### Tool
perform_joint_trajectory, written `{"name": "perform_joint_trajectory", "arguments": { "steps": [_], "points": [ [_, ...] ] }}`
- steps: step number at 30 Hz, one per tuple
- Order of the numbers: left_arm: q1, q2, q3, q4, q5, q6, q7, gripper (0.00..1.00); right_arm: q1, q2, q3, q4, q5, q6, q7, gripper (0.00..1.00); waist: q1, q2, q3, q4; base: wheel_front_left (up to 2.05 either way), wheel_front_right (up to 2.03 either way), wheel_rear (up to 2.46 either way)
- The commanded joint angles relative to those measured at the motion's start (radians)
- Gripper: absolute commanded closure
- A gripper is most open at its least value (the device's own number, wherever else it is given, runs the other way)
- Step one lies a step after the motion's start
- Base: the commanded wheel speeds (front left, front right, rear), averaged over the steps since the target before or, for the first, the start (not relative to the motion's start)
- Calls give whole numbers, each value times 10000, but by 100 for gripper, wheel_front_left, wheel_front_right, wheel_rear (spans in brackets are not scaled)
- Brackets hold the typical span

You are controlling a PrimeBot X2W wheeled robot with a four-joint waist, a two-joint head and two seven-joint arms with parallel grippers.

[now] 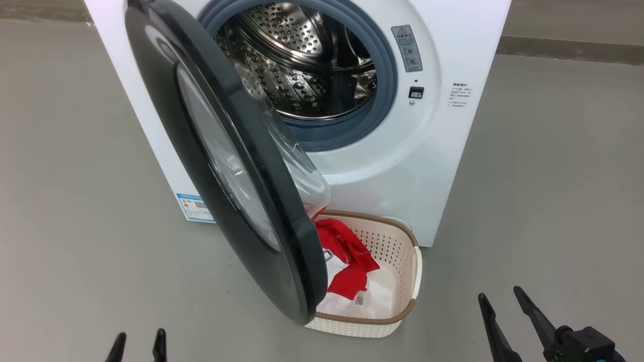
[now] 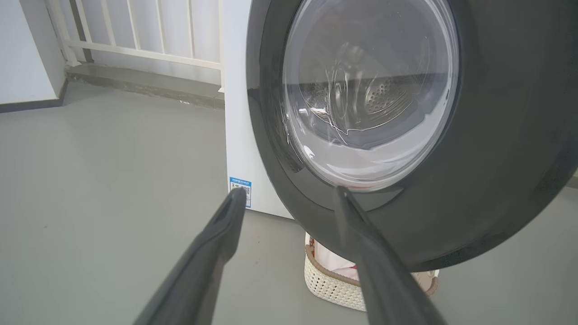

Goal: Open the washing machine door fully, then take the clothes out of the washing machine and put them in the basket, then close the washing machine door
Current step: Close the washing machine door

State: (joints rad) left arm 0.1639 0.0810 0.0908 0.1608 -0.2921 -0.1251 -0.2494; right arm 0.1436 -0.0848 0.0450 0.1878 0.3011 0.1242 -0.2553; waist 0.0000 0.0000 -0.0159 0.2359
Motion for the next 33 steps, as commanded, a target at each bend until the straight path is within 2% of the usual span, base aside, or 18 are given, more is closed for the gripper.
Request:
{"name": "perform_joint_trajectory", "arguments": {
  "steps": [1, 6, 10, 12, 14, 16, 19, 20, 25, 28, 30, 31, 32, 33],
  "points": [
    [-186, 62, 324, -216, 126, -56, -123, 0, -249, -150, 181, -238, 107, 65, -65, 0, 0, 0, 0, 3, 0, 0, 0],
    [-248, 25, 363, -160, 86, -56, -123, 0, -255, -160, 156, -232, 97, 65, -65, 0, 0, 0, 7, 5, 0, 0, 0],
    [-339, 93, 195, -73, -384, -56, -123, 0, -268, -165, 153, -231, 106, 65, -65, 0, 0, 0, 13, -5, 0, 0, 0],
    [-447, 183, 14, 45, -1039, -56, -123, 42, -269, -164, 149, -233, 111, 65, -65, 0, 0, 0, 18, -4, 0, 0, 0],
    [-560, 239, -126, 134, -1955, -56, -123, 99, -266, -161, 153, -231, 114, 65, -65, 0, 0, 0, 17, -12, 0, 0, 0],
    [-717, 464, -171, 128, -2834, -56, -124, 100, -264, -156, 161, -234, 114, 65, -65, 0, 0, 0, 29, -28, 0, 0, 0],
    [-956, 745, -257, -175, -4734, -56, -124, 100, -257, -154, 163, -242, 111, 65, -65, 0, 0, 0, 53, -56, 0, 0, 0],
    [-1029, 785, -195, -248, -5630, -56, -124, 100, -256, -154, 164, -244, 109, 65, -65, 0, 0, 0, 66, -72, 0, 0, 0],
    [-1443, 1730, -363, -592, -10054, -56, -7, 100, -296, -143, 143, -272, 85, 65, -65, 0, 0, 0, 204, -149, 0, 0, 0],
    [-1585, 2195, -359, -997, -12429, -56, 1145, 100, -328, -130, 119, -288, 60, 65, -65, 0, 0, 0, 298, -184, 0, 0, 0],
    [-1631, 2495, -224, -1185, -13398, -56, 2212, 100, -365, -125, 110, -292, 45, 65, -65, 0, 0, 0, 365, -218, 0, 0, 0],
    [-1705, 2534, -8, -1372, -14300, -56, 3342, 100, -416, -123, 103, -293, 34, 65, -65, 0, 0, 0, 430, -257, 0, 0, 0],
    [-1705, 2534, -8, -1372, -14300, -56, 3342, 100, -416, -123, 103, -293, 34, 65, -65, 0, 0, 0, 430, -257, 0, 0, 0],
    [-1723, 2560, 112, -1432, -14611, -56, 3921, 100, -441, -122, 102, -295, 30, 65, -65, 0, 0, 0, 460, -280, 0, 0, 0]
  ]
}}
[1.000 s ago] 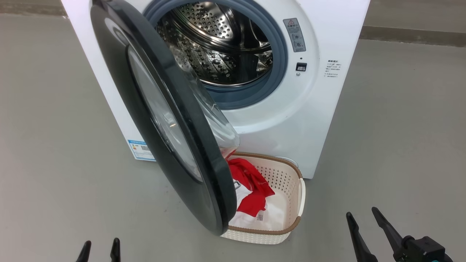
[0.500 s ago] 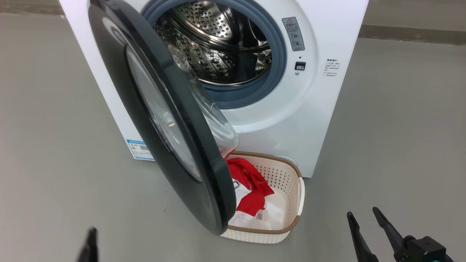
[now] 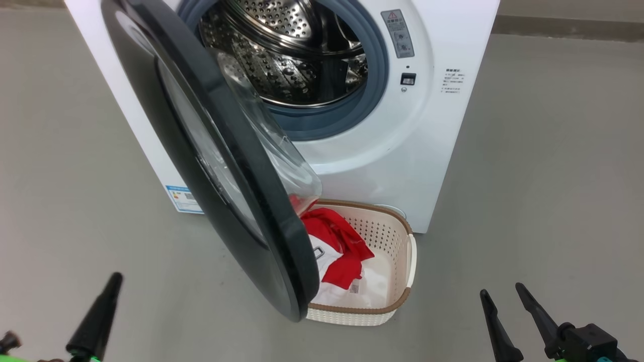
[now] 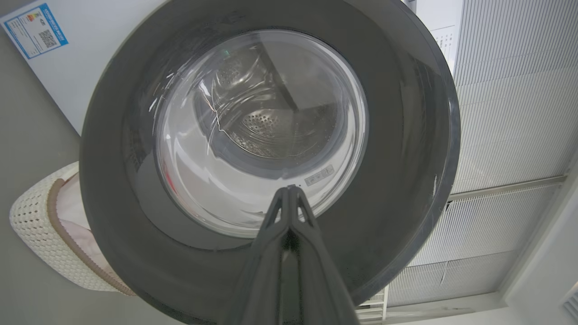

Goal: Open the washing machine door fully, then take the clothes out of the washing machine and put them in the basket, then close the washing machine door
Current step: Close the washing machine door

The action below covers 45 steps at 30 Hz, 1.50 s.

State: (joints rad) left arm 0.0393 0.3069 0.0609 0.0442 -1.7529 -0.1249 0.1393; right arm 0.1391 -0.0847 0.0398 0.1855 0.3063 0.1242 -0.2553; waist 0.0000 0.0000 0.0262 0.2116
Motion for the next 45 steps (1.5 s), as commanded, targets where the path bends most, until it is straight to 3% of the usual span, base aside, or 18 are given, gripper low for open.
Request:
{"name": "perform_joint_trajectory", "arguments": {
  "steps": [1, 5, 9, 22, 30, 45],
  "points": [
    [-491, 305, 497, -331, -251, -58, 633, 100, -417, -123, 154, -273, -25, 65, -65, 0, 0, 0, 67, -61, 0, 0, 0],
    [-580, 149, 751, -469, -455, -58, 2456, 100, -473, -114, 135, -305, -50, 65, -65, 0, 0, 0, 186, -142, 0, 0, 0],
    [-858, -215, 804, -547, -119, -58, 3638, 100, -551, -128, 117, -312, -63, 65, -65, 0, 0, 0, 324, -229, 0, 0, 0],
    [-1920, -1714, 1153, -372, 887, -58, 4989, 100, -768, -73, 63, -358, -107, 65, -65, 0, 0, 0, 641, -762, 0, 0, 0],
    [-2326, -2216, 993, -427, 1289, -58, 5312, 100, -884, 61, 60, -389, -116, 65, -65, 0, 0, 0, 813, -1254, 0, 0, 0],
    [-3483, -2494, 595, -205, 1887, -58, 4552, 100, -1188, 267, -107, -502, -116, 65, -65, 0, 0, 0, 1441, -2150, 0, 0, 0]
  ]
}}
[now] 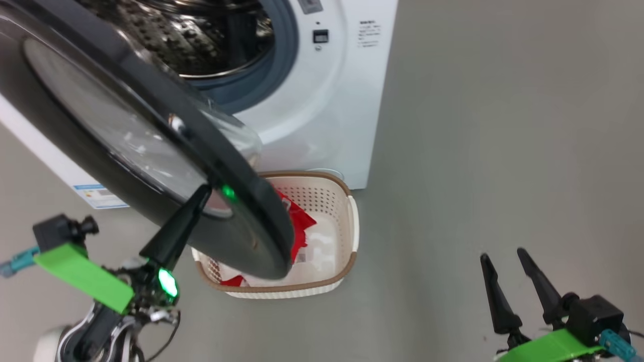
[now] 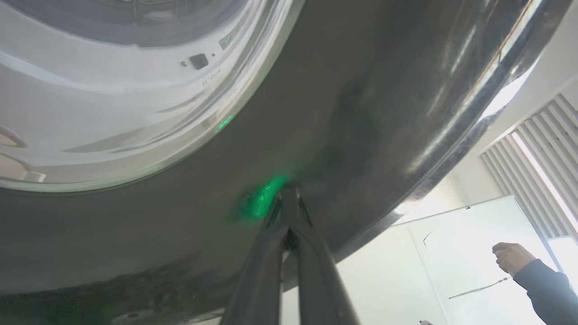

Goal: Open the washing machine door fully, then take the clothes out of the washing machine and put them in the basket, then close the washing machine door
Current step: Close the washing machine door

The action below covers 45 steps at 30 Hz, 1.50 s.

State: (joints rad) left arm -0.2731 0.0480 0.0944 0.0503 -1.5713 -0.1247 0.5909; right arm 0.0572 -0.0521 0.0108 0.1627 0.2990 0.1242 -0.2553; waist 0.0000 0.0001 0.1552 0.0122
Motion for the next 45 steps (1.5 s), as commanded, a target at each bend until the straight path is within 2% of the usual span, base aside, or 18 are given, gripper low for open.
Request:
{"name": "perform_joint_trajectory", "arguments": {
  "steps": [1, 12, 24, 34, 45],
  "points": [
    [-474, 89, 209, -232, 105, -60, -41, 100, -402, -48, 169, -283, -42, 65, -65, 0, 0, -1, 201, -232, 0, 0, 0],
    [-1830, 324, -130, 385, 751, -60, -1235, 100, -685, 13, 74, -363, 77, 65, -65, 0, 0, -1, 738, -1188, 0, 0, 0],
    [-3866, 1032, -750, 1888, 1332, -60, -3160, 100, -975, 17, 85, -507, 504, 65, -65, 0, 0, -1, 1458, -1980, 0, 0, 0],
    [-5360, 1545, -1169, 3112, 1379, -60, -4699, 100, -1116, 17, 98, -552, 760, 65, -65, 0, 0, -1, 1832, -2384, 0, 0, 0],
    [-5963, 2126, -1830, 3827, 1155, -60, -5483, 100, -1191, 18, 128, -514, 862, 65, -65, 0, 0, -1, 1805, -2542, 0, 0, 0]
  ]
}}
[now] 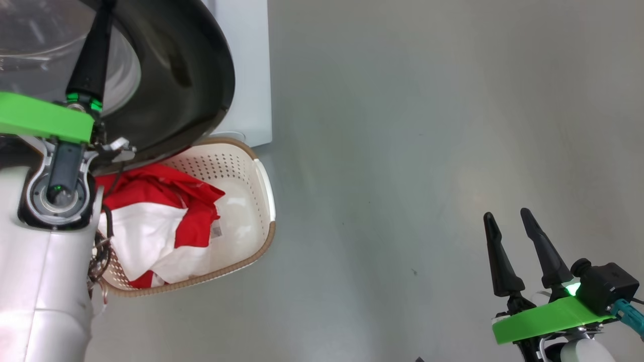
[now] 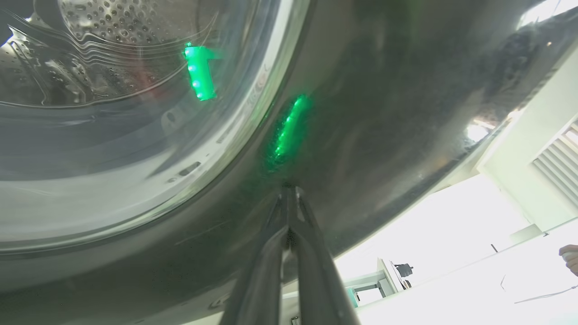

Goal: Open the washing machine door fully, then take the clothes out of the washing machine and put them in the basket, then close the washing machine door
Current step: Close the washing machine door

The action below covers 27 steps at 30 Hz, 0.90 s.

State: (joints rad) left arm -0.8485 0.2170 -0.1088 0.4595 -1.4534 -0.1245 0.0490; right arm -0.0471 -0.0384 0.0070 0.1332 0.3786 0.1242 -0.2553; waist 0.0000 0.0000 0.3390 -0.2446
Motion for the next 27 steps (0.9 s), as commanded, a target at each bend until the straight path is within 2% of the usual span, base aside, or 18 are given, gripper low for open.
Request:
{"name": "perform_joint_trajectory", "arguments": {
  "steps": [1, 10, 11, 14, 16, 19, 20, 21, 23, 24, 27],
  "points": [
    [-110, 479, 124, -275, -53, -61, -97, 100, -123, -118, 149, -220, 49, 65, -65, 0, 0, 0, -77, 54, 0, 0, 0],
    [1608, 655, -499, -788, -334, -61, -713, 100, 155, -118, 73, -107, -296, 65, -65, 0, 0, 0, -735, 496, 0, 0, 0],
    [1852, 674, -593, -844, -316, -61, -818, 98, 177, -118, 62, -93, -339, 65, -65, 0, 0, 0, -815, 565, 0, 0, 0],
    [2610, 720, -878, -1010, -266, -61, -1183, 84, 255, -118, 34, -60, -460, 65, -65, 0, 0, 0, -1049, 774, 0, 0, 0],
    [3083, 780, -1092, -1052, -206, -61, -1415, 70, 316, -118, -2, -48, -526, 65, -65, 0, 0, 0, -1175, 928, 0, 0, 0],
    [3708, 917, -1490, -1050, -6, -61, -1860, 56, 430, -118, -36, -42, -623, 65, -65, 0, 0, 0, -1345, 1148, 0, 0, 0],
    [3896, 951, -1574, -1050, -2, -61, -2034, 49, 472, -118, -50, -30, -656, 65, -65, 0, 0, 0, -1405, 1216, 0, 0, 0],
    [4073, 1000, -1671, -1056, 19, -61, -2185, 32, 512, -118, -75, -22, -682, 65, -65, 0, 0, 0, -1456, 1281, 0, 0, 0],
    [4437, 1096, -1826, -1069, 43, -61, -2484, 7, 594, -118, -122, -1, -729, 65, -65, 0, 0, 0, -1577, 1401, 0, 0, 0],
    [4618, 1143, -1904, -1079, 47, -61, -2585, 0, 633, -118, -143, 14, -750, 65, -65, 0, 0, 0, -1630, 1451, 0, 0, 0],
    [5150, 1392, -2222, -1057, 337, -61, -2866, 0, 712, -118, -187, 56, -805, 65, -65, 0, 0, 0, -1750, 1579, 0, 0, 0]
  ]
}}
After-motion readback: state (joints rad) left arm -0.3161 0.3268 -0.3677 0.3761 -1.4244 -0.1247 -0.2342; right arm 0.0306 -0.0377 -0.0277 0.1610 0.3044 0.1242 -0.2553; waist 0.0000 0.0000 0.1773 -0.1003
